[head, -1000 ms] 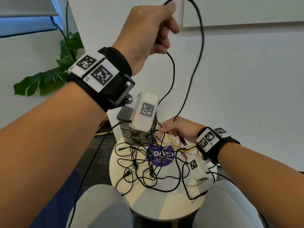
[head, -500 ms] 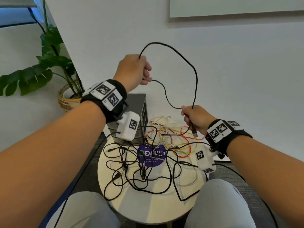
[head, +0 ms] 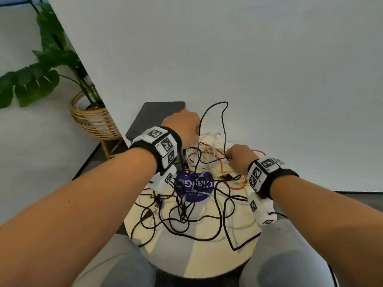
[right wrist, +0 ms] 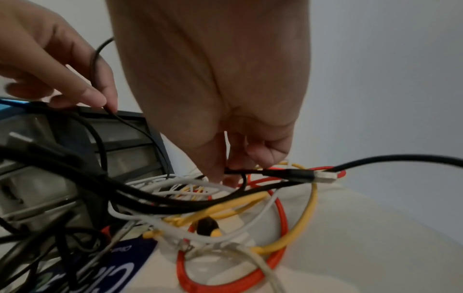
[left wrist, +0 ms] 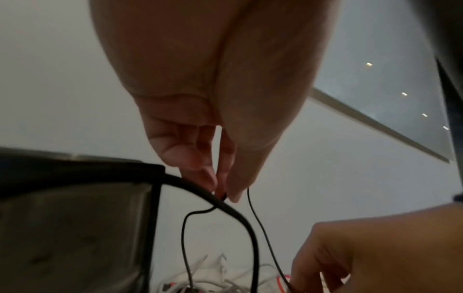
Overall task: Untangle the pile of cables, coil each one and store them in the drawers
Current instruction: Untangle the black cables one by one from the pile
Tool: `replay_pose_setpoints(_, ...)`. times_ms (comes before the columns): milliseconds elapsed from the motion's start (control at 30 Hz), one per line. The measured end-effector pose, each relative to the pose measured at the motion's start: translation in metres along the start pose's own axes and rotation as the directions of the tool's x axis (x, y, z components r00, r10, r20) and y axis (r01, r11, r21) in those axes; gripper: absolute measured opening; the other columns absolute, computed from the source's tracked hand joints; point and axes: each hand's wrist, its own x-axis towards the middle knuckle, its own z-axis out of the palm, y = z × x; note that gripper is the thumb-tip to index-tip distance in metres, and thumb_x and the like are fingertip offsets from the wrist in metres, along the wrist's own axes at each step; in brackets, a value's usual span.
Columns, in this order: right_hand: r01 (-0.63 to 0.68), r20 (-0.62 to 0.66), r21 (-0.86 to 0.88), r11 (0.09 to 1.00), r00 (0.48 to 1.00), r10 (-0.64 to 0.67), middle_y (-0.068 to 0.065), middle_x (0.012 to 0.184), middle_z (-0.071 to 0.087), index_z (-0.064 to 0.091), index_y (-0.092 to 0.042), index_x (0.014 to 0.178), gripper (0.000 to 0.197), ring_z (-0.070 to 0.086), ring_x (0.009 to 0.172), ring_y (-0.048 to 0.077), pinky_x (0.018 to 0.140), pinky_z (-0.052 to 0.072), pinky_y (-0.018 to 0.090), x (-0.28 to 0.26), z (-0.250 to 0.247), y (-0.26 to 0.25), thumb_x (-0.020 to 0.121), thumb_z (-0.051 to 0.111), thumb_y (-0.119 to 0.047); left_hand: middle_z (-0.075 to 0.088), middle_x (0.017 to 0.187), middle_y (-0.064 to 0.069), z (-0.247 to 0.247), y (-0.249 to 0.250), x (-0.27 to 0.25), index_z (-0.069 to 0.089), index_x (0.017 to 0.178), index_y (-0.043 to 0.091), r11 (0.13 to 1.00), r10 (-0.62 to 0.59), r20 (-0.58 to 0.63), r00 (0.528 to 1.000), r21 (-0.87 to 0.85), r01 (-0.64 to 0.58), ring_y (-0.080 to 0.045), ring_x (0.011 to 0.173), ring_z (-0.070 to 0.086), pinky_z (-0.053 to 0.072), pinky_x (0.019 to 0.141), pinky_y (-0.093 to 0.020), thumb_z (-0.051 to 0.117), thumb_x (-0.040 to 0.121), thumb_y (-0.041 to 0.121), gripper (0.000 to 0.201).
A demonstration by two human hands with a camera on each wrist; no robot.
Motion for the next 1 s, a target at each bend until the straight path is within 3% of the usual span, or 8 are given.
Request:
replay_pose_setpoints(133, 0.072, 0.087, -0.202, 0.977, 0.995, -0.056, 0.011, 0.129, 0.063, 0.059, -0.019, 0.137, 0.048, 0.063, 0.116, 0.030, 0.096, 0.054, 0.036, -0.003, -0.003, -0.010, 0.095, 0.052, 0.002, 0.066, 0.106, -0.005, -0.006, -0.005, 0.000, 0.073, 0.104, 0.016, 0.998, -0.050, -0.010, 0.999, -0.029, 0.050, -0.029, 0.089, 0.067, 0.059, 0.084, -0.044, 0.066, 0.093, 0.034, 0.022)
replay_pose_setpoints(300, 0.153, 0.094, -0.390, 0.908, 0.987, -0.126, 0.009, 0.132, 0.059, 0.051, -0.033, 0.145, 0.061, 0.058, 0.118, 0.029, 0.097, 0.051, 0.037, -0.010, -0.008, -0.013, 0.095, 0.050, 0.003, 0.068, 0.099, 0.003, -0.016, -0.019, -0.012, 0.073, 0.094, 0.024, 0.991, -0.036, -0.042, 0.998, -0.128, 0.031, -0.022, 0.086, 0.067, 0.057, 0.079, -0.036, 0.064, 0.094, 0.039, 0.017)
replay_pose_setpoints(500, 0.117, 0.070, -0.310, 0.944, 0.993, -0.100, 0.007, 0.127, 0.064, 0.060, -0.030, 0.137, 0.048, 0.062, 0.114, 0.028, 0.096, 0.055, 0.038, -0.011, -0.004, -0.014, 0.097, 0.049, -0.004, 0.061, 0.088, 0.015, -0.021, -0.037, -0.035, 0.072, 0.095, 0.028, 0.981, 0.017, -0.078, 0.997, -0.193, -0.032, -0.015, 0.091, 0.064, 0.052, 0.083, -0.032, 0.062, 0.096, 0.039, 0.015)
replay_pose_setpoints(600, 0.126, 0.065, -0.239, 0.963, 0.991, -0.113, 0.006, 0.130, 0.064, 0.061, -0.032, 0.136, 0.045, 0.061, 0.115, 0.028, 0.098, 0.053, 0.038, -0.010, -0.004, -0.015, 0.099, 0.051, -0.010, 0.058, 0.089, 0.017, -0.018, -0.045, -0.044, 0.072, 0.097, 0.027, 0.983, 0.045, -0.053, 0.998, -0.174, -0.053, -0.012, 0.090, 0.061, 0.045, 0.072, -0.028, 0.063, 0.095, 0.043, 0.017)
replay_pose_setpoints(667, 0.125, 0.063, -0.213, 0.969, 0.992, -0.114, 0.003, 0.137, 0.059, 0.059, -0.033, 0.139, 0.047, 0.055, 0.124, 0.028, 0.102, 0.049, 0.039, -0.009, -0.004, -0.014, 0.098, 0.051, -0.011, 0.056, 0.088, 0.017, -0.015, -0.046, -0.049, 0.072, 0.101, 0.027, 0.989, 0.068, -0.014, 0.998, -0.130, -0.069, -0.010, 0.086, 0.059, 0.040, 0.066, -0.025, 0.065, 0.094, 0.044, 0.019)
replay_pose_setpoints(733, 0.105, 0.047, -0.219, 0.970, 0.994, -0.097, 0.002, 0.142, 0.049, 0.054, -0.033, 0.142, 0.047, 0.047, 0.130, 0.029, 0.106, 0.043, 0.042, -0.009, -0.005, -0.014, 0.100, 0.049, -0.013, 0.054, 0.088, 0.017, -0.011, -0.047, -0.052, 0.071, 0.103, 0.027, 0.992, 0.079, 0.021, 0.997, -0.098, -0.076, -0.011, 0.086, 0.058, 0.041, 0.070, -0.026, 0.066, 0.095, 0.044, 0.020)
replay_pose_setpoints(833, 0.065, -0.013, -0.210, 0.975, 0.997, -0.070, 0.003, 0.142, 0.045, 0.049, -0.033, 0.145, 0.048, 0.045, 0.128, 0.030, 0.104, 0.041, 0.046, -0.009, -0.006, -0.011, 0.101, 0.046, -0.014, 0.054, 0.088, 0.013, -0.004, -0.046, -0.055, 0.069, 0.100, 0.025, 0.997, 0.070, 0.063, 0.996, -0.042, -0.068, -0.015, 0.085, 0.058, 0.044, 0.072, -0.030, 0.067, 0.095, 0.041, 0.018)
replay_pose_setpoints(1000, 0.045, -0.004, -0.157, 0.987, 0.999, -0.046, 0.003, 0.144, 0.044, 0.046, -0.036, 0.148, 0.047, 0.046, 0.128, 0.031, 0.103, 0.043, 0.047, -0.013, -0.013, -0.005, 0.104, 0.042, -0.019, 0.064, 0.089, -0.005, 0.005, -0.049, -0.062, 0.066, 0.087, 0.012, 0.998, 0.064, 0.120, 0.991, -0.010, -0.063, -0.027, 0.083, 0.063, 0.050, 0.073, -0.036, 0.063, 0.098, 0.035, 0.026)
